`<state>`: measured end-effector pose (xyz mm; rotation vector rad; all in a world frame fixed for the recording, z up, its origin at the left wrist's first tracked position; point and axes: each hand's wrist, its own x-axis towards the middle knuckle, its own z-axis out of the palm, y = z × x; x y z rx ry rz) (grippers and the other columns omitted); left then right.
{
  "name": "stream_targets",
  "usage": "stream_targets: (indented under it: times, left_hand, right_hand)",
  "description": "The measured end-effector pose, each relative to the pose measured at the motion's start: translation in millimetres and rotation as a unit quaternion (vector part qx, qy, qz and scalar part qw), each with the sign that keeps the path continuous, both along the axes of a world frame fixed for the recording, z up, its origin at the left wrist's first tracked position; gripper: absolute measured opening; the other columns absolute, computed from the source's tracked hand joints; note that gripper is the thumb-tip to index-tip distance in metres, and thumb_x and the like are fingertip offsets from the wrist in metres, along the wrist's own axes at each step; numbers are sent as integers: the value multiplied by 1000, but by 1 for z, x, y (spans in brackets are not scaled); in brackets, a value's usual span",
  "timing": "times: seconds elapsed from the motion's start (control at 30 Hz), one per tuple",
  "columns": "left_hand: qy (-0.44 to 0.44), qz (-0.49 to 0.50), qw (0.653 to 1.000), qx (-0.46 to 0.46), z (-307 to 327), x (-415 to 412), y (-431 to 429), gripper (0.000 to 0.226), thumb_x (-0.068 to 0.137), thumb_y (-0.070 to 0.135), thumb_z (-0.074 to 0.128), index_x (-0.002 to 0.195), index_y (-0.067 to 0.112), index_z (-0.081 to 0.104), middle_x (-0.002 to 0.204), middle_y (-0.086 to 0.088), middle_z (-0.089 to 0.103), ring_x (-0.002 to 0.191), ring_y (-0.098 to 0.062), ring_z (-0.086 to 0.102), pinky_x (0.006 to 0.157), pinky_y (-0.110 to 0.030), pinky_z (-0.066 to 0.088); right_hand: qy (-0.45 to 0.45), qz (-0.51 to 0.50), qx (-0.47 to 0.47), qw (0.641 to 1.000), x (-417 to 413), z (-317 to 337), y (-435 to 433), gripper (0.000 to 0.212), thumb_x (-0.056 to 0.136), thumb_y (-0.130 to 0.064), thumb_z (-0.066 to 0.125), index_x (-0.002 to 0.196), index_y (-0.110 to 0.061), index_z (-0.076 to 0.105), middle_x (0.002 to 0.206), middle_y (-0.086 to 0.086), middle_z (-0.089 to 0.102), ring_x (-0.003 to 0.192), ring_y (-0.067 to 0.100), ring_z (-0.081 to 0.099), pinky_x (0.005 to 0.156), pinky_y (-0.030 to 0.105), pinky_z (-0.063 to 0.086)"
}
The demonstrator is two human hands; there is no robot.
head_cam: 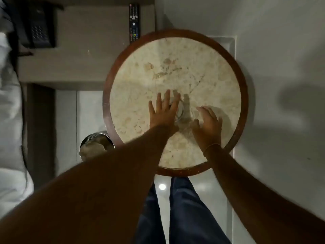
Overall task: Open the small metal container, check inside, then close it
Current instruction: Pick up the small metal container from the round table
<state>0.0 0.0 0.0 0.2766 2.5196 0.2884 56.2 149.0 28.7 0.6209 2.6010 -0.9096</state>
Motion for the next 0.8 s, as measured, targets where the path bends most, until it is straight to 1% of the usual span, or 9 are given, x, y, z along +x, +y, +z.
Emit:
stream_targets:
  times: [0.1, 0.17, 0.23, 0.33, 0.43, 0.53, 0.67, 0.73, 0.8]
  left_hand:
    - [-1, -43, 999, -10, -11, -5, 8, 121, 85, 38, 82, 165, 34, -9, 178, -7, -9, 162, -39, -9, 125, -69, 4]
    - [19, -51, 999, -3, -16, -6, 7, 113, 80, 30, 85, 165, 30, 11, 175, -9, 12, 160, -40, 10, 123, -66, 20]
    - [46, -55, 997, 8, -21, -3, 4, 108, 73, 32, 89, 161, 26, 28, 167, -9, 31, 150, -40, 28, 114, -59, 39]
    - [47, -39, 998, 28, -18, -4, -2, 107, 67, 37, 92, 157, 23, 36, 159, -10, 39, 140, -41, 37, 103, -56, 51]
    - [34, 31, 996, 71, 1, 2, -4, 104, 66, 39, 90, 155, 24, 39, 152, -11, 42, 135, -40, 39, 98, -56, 54]
    - [48, 80, 987, 130, 31, 22, -16, 104, 64, 44, 89, 154, 24, 41, 150, -12, 44, 133, -39, 40, 97, -54, 54]
    - [57, 106, 981, 153, 66, 58, -44, 99, 69, 45, 87, 154, 26, 40, 150, -9, 44, 132, -35, 40, 99, -54, 53]
    - [54, 134, 978, 151, 77, 76, -61, 99, 71, 45, 88, 154, 27, 38, 153, -8, 42, 135, -34, 39, 101, -53, 53]
    - [54, 170, 973, 150, 86, 90, -82, 102, 71, 46, 90, 156, 28, 36, 157, -6, 38, 140, -32, 36, 105, -52, 52]
  right_hand:
    - [40, -48, -31, 998, 10, -10, 3, 50, 92, -19, 53, 139, -11, 67, 146, 11, 68, 141, 28, 58, 127, 59, 34]
    - [43, -100, -90, 990, 16, -9, 2, 43, 97, -11, 56, 138, -6, 68, 143, 14, 70, 136, 27, 63, 120, 44, 47]
    - [38, -135, -127, 982, 16, -11, 1, 38, 102, -5, 57, 137, -5, 69, 140, 12, 72, 132, 22, 64, 115, 36, 51]
    - [23, -163, -179, 970, 13, -15, -3, 28, 107, -4, 55, 127, -6, 75, 126, 10, 77, 121, 19, 69, 111, 38, 56]
    - [-42, -251, -300, 919, 4, -10, -15, 23, 110, -17, 55, 118, -25, 74, 116, 1, 77, 118, 22, 73, 101, 38, 60]
    - [-109, -306, -406, 854, -5, -3, -33, 35, 113, -40, 48, 133, -22, 71, 132, 10, 78, 123, 25, 73, 91, 33, 59]
    - [-228, -272, -563, 746, -2, 10, -60, 64, 107, -68, 38, 127, -24, 80, 134, 9, 79, 122, 22, 76, 99, 36, 60]
    - [-268, -260, -588, 718, 1, 11, -76, 67, 103, -72, 46, 132, -21, 78, 135, 10, 78, 122, 24, 76, 101, 39, 59]
    - [-294, -241, -592, 710, 3, 12, -98, 66, 102, -70, 51, 134, -18, 75, 129, 10, 80, 117, 23, 77, 95, 37, 64]
